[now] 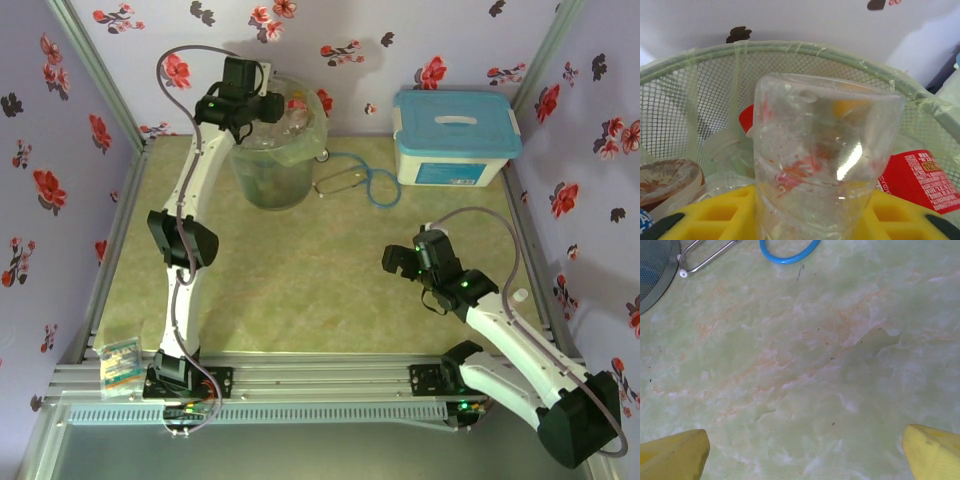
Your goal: Put the plastic bottles in the bin
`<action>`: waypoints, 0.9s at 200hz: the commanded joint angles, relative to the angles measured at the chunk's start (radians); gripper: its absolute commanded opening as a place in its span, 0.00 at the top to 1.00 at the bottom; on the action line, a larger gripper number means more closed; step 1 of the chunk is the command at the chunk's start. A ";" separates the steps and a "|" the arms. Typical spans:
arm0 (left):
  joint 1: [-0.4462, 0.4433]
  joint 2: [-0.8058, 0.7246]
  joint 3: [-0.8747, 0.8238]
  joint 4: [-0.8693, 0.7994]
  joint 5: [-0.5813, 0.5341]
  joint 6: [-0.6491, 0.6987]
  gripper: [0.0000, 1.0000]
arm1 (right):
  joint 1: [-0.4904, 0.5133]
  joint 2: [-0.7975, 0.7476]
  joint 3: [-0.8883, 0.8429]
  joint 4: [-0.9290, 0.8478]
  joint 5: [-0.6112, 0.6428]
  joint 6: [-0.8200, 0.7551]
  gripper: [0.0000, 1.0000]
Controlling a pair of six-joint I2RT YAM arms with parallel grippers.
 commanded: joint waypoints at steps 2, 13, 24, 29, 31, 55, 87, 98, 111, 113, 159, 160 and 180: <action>0.013 0.028 -0.010 -0.313 0.034 0.071 0.64 | -0.005 0.000 -0.011 0.030 -0.015 0.024 0.01; 0.015 0.037 -0.011 -0.337 0.054 0.079 0.64 | -0.005 0.001 -0.010 0.032 -0.017 0.026 0.01; 0.016 0.047 -0.008 -0.364 0.106 0.087 0.64 | -0.005 0.001 -0.012 0.032 -0.019 0.027 0.01; 0.015 0.049 -0.008 -0.376 0.129 0.087 0.65 | -0.005 0.001 -0.009 0.032 -0.019 0.028 0.01; 0.016 0.050 -0.008 -0.379 0.138 0.087 0.65 | -0.004 0.001 -0.009 0.031 -0.020 0.028 0.01; 0.014 0.057 -0.014 -0.436 0.207 0.127 0.67 | -0.004 -0.006 -0.008 0.021 -0.018 0.028 0.01; 0.017 0.025 -0.048 -0.454 0.220 0.144 0.66 | -0.004 -0.017 -0.005 0.010 -0.010 0.024 0.01; 0.016 0.001 -0.069 -0.416 0.223 0.134 0.64 | -0.004 -0.015 -0.005 0.013 -0.011 0.024 0.01; 0.015 -0.036 -0.091 -0.361 0.231 0.113 0.57 | -0.002 -0.012 -0.004 0.017 -0.016 0.028 0.01; 0.016 -0.042 -0.094 -0.349 0.231 0.107 0.56 | -0.002 -0.011 -0.003 0.017 -0.015 0.028 0.01; 0.014 -0.215 -0.229 -0.083 0.257 0.007 0.47 | -0.001 -0.026 -0.007 0.009 -0.009 0.026 0.01; 0.015 -0.219 -0.233 -0.069 0.257 0.006 0.47 | -0.001 -0.026 -0.007 0.009 -0.009 0.025 0.01; 0.015 -0.279 -0.286 0.026 0.257 -0.022 0.42 | -0.001 -0.033 -0.011 0.007 -0.003 0.021 0.01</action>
